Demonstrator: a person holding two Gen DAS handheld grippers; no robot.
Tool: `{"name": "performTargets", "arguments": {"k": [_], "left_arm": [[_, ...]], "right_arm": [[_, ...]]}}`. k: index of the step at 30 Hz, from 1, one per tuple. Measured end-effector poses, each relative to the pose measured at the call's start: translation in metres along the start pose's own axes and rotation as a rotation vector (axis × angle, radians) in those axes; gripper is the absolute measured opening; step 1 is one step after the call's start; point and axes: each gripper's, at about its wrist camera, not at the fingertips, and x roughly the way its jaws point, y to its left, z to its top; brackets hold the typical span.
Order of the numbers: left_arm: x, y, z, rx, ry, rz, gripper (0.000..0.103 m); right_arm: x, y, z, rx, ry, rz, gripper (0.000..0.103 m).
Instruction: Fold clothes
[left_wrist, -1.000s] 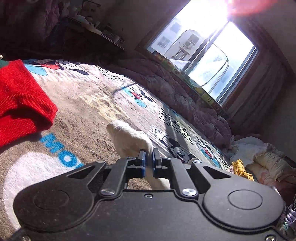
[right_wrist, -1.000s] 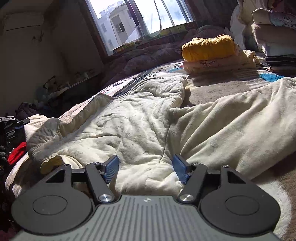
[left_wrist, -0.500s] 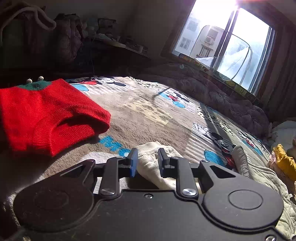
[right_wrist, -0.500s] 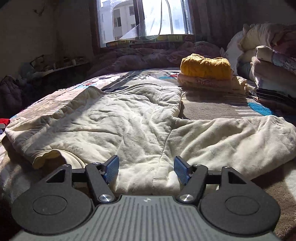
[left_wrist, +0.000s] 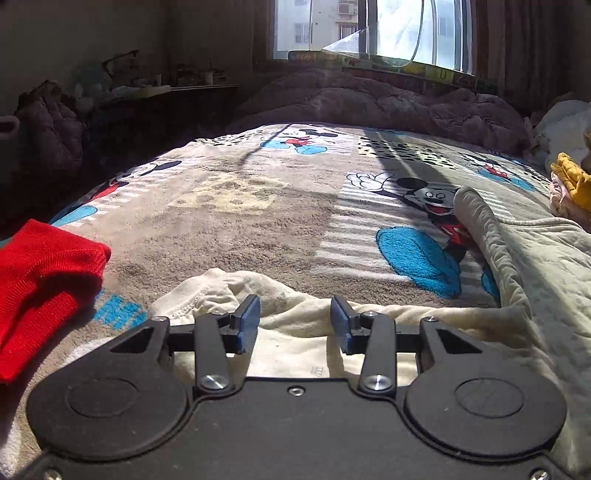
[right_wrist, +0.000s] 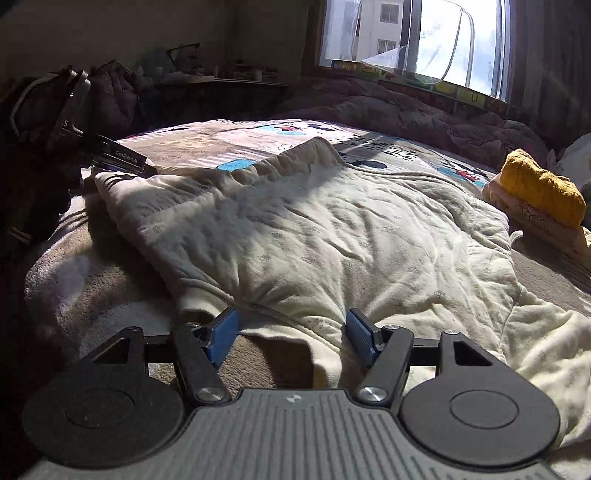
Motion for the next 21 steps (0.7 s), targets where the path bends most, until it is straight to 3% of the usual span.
{"name": "performTargets", "arguments": {"k": [1,3,5,10,13,16,21], "left_arm": [[0.007,-0.002,0.001,0.013,0.061,-0.003,0.059],[0.016,-0.001,0.0,-0.021,0.116,0.017,0.057],[0.011,-0.001,0.01,-0.09,0.08,0.003,0.05],[0.015,-0.024,0.048,-0.225,0.045,-0.286,0.052],[0.035,-0.046,0.063,-0.277,0.073,-0.382,0.056],[0.063,-0.072,0.078,-0.266,0.122,-0.416,0.059],[0.116,-0.115,0.089,-0.116,0.224,-0.367,0.059]], "right_arm": [[-0.004,0.0,-0.003,0.001,0.001,0.007,0.065],[-0.012,-0.005,-0.005,0.039,0.002,0.033,0.065],[-0.021,-0.023,0.001,0.139,-0.017,0.05,0.063],[-0.026,-0.09,0.022,0.448,-0.077,0.032,0.064],[-0.014,-0.14,0.034,0.606,-0.103,-0.022,0.064],[0.002,-0.177,0.042,0.706,-0.121,-0.049,0.065],[0.036,-0.216,0.041,0.82,-0.125,-0.049,0.07]]}}
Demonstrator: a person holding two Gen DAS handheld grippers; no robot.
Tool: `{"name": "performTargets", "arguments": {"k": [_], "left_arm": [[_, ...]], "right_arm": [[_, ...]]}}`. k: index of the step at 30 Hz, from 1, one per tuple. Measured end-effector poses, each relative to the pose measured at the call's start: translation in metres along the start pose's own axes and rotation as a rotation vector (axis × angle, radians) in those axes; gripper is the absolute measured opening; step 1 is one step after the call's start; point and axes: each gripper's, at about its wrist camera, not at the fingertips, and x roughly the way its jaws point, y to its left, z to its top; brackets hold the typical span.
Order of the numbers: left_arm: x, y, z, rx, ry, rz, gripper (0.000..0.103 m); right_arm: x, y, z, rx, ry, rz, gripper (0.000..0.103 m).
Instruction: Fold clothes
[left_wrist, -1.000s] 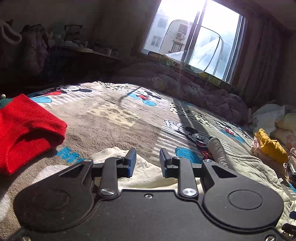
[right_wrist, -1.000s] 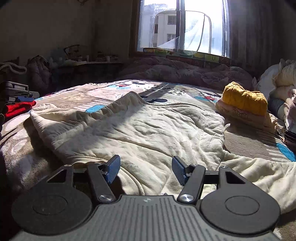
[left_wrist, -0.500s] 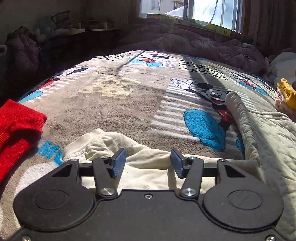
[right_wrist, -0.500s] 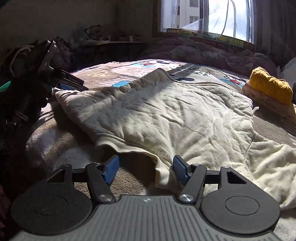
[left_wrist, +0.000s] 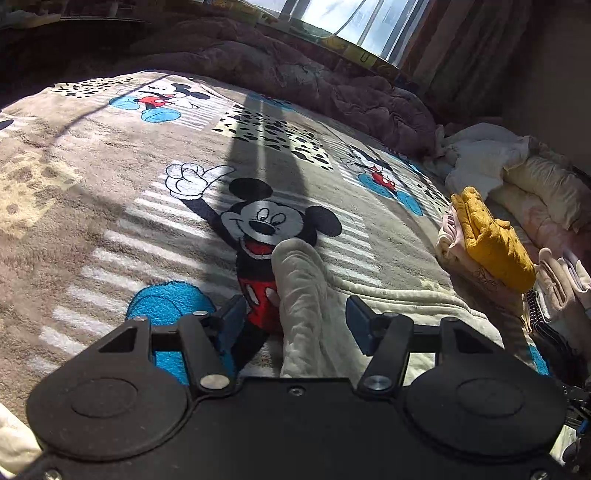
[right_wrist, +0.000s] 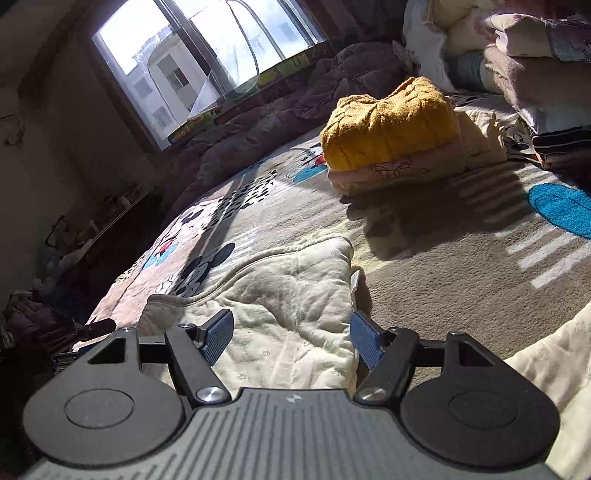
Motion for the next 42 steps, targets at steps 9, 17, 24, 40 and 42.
{"name": "performTargets", "arguments": {"k": [9,17,24,40,42], "left_arm": [[0.031,0.0,-0.013,0.081,0.058,-0.052,0.025],[-0.036,-0.068,-0.023,0.366,-0.088,-0.295,0.008],[-0.093,-0.154,-0.086,0.815,-0.268,-0.442,0.008],[0.044,0.066,-0.012,-0.487,0.141,-0.355,0.009],[0.05,0.066,-0.01,-0.509,0.172,-0.337,0.013]], "right_arm": [[0.036,-0.03,-0.033,0.03,0.004,0.105,0.078],[0.034,-0.034,-0.034,0.043,-0.026,0.144,0.078],[0.032,-0.045,-0.033,0.082,-0.062,0.174,0.074],[0.033,-0.042,-0.038,0.062,-0.057,0.143,0.073],[0.034,-0.041,-0.038,0.058,-0.055,0.139,0.073]]}}
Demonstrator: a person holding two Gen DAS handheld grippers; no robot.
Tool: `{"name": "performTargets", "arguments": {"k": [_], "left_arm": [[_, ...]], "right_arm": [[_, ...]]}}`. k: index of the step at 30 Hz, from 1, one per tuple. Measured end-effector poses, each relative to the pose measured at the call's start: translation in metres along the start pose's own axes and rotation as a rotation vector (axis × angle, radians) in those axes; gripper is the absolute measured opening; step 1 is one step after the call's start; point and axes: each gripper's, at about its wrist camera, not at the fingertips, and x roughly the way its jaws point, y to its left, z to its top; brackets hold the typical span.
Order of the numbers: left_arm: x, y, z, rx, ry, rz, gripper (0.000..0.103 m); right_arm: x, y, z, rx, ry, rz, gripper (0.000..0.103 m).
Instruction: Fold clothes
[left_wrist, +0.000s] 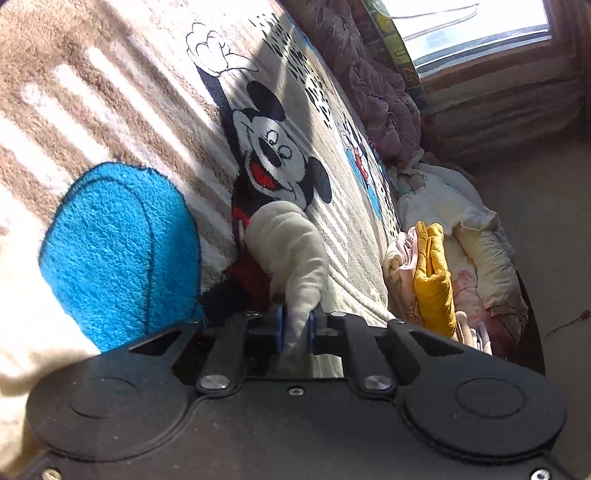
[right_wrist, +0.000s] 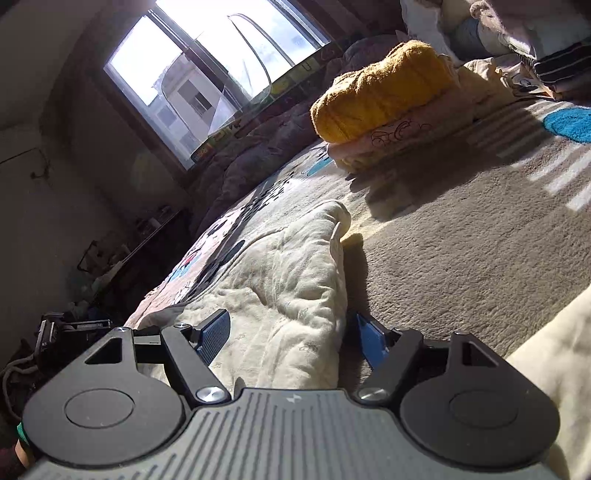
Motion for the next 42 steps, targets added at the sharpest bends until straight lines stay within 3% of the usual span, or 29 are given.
{"name": "performTargets", "arguments": {"k": [3,6,11,15,18,20,24,26,27,28,29,33,35,39,41,42], "left_arm": [[0.003,-0.019,-0.004,0.085,0.005,0.064,0.022],[-0.013,-0.029,-0.005,0.131,-0.001,0.057,0.048],[-0.089,-0.029,-0.001,0.242,-0.184,0.096,0.053],[-0.143,0.006,0.002,0.221,-0.325,0.285,0.054],[-0.156,0.046,0.0,0.13,-0.319,0.367,0.054],[-0.158,0.065,-0.004,0.073,-0.308,0.346,0.054],[-0.156,0.077,-0.01,0.009,-0.295,0.185,0.054],[-0.147,0.077,-0.014,0.001,-0.266,0.14,0.045],[-0.145,0.075,-0.017,0.004,-0.257,0.131,0.02],[-0.145,0.072,-0.02,0.01,-0.251,0.129,0.008],[-0.151,0.065,-0.023,0.028,-0.276,0.126,0.008],[-0.209,0.024,-0.043,0.194,-0.48,0.288,0.007],[-0.23,0.02,-0.051,0.246,-0.545,0.375,0.007],[-0.221,0.054,-0.052,0.225,-0.468,0.563,0.009],[-0.215,0.074,-0.051,0.206,-0.417,0.657,0.02],[-0.215,0.074,-0.052,0.215,-0.429,0.691,0.022]], "right_arm": [[0.001,0.0,0.0,-0.004,0.002,-0.004,0.073],[0.002,-0.001,0.0,-0.005,0.004,-0.006,0.073],[0.003,-0.001,-0.001,-0.006,0.002,-0.005,0.073],[0.002,-0.001,-0.001,-0.007,0.001,-0.003,0.073],[0.003,-0.001,-0.001,-0.011,0.001,-0.007,0.073],[0.003,0.0,-0.001,-0.016,0.003,-0.012,0.073],[0.005,0.003,-0.001,-0.027,0.009,-0.026,0.073],[0.005,0.004,-0.001,-0.031,0.012,-0.032,0.073],[0.005,0.004,-0.001,-0.033,0.013,-0.036,0.073],[0.006,0.005,-0.001,-0.036,0.015,-0.04,0.073],[0.006,0.005,-0.001,-0.039,0.017,-0.044,0.073],[0.007,0.006,-0.001,-0.045,0.021,-0.052,0.073],[0.008,0.006,-0.001,-0.047,0.019,-0.052,0.073],[0.008,0.006,-0.002,-0.05,0.016,-0.053,0.073],[0.008,0.006,-0.002,-0.053,0.018,-0.057,0.073],[0.008,0.007,-0.002,-0.056,0.018,-0.06,0.073]]}}
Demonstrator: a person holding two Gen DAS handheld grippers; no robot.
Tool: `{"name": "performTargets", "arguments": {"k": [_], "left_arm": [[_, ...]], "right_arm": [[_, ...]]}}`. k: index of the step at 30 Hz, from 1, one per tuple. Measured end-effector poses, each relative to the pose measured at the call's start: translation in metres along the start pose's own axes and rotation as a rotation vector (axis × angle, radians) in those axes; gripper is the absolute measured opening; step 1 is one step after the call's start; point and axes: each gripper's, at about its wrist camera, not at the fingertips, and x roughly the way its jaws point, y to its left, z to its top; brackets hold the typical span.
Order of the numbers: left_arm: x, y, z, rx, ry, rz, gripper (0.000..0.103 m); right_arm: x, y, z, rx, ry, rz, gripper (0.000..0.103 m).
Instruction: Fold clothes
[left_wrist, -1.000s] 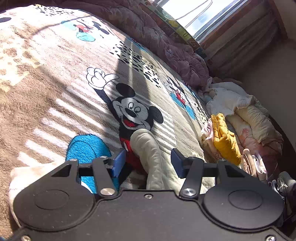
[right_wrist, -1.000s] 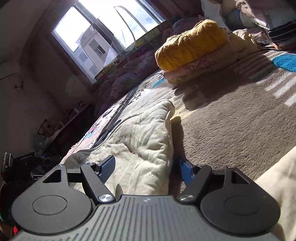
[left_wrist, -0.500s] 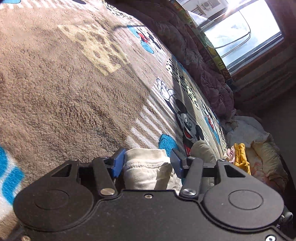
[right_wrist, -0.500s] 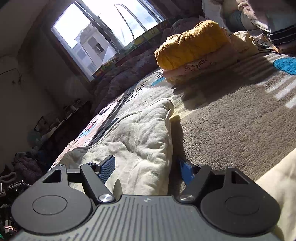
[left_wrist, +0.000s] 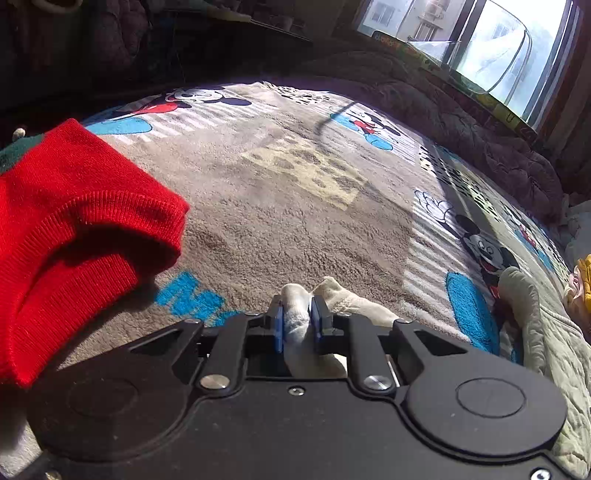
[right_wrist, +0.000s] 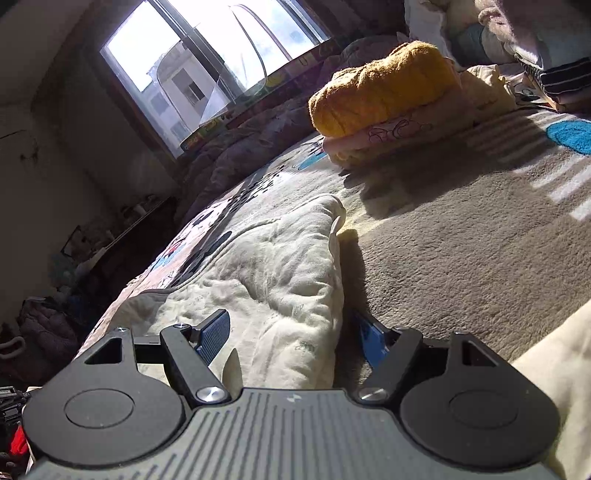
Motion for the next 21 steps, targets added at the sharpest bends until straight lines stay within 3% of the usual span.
{"name": "performTargets", "arguments": {"k": [3,4,6,9,13,14,15,18,21], "left_arm": [[-0.025,-0.02,0.004,0.106,-0.134,0.093,0.027],[-0.033,-0.029,0.005,0.141,-0.168,0.093,0.027],[-0.043,-0.045,0.006,0.157,-0.184,-0.028,0.027],[-0.038,-0.083,-0.001,0.188,-0.112,-0.281,0.031],[-0.017,-0.151,-0.003,0.238,-0.015,-0.479,0.034],[-0.009,-0.164,0.003,0.225,0.001,-0.509,0.039],[0.0,-0.175,0.01,0.207,0.012,-0.53,0.052],[0.035,-0.207,0.033,0.149,0.081,-0.542,0.057],[0.079,-0.238,0.052,0.171,0.241,-0.489,0.061]], "right_arm": [[0.0,0.001,0.0,-0.006,0.001,-0.006,0.073],[0.0,0.001,0.0,-0.007,0.001,-0.007,0.073],[0.0,0.002,-0.001,-0.011,0.001,-0.01,0.073],[0.0,0.004,-0.001,-0.02,-0.001,-0.017,0.073],[0.0,0.005,-0.002,-0.028,-0.002,-0.023,0.073],[0.0,0.006,-0.002,-0.029,-0.002,-0.023,0.073],[0.0,0.006,-0.003,-0.028,-0.002,-0.023,0.073],[0.0,0.006,-0.003,-0.026,-0.003,-0.019,0.073],[0.001,0.005,-0.003,-0.025,-0.009,-0.013,0.073]]}}
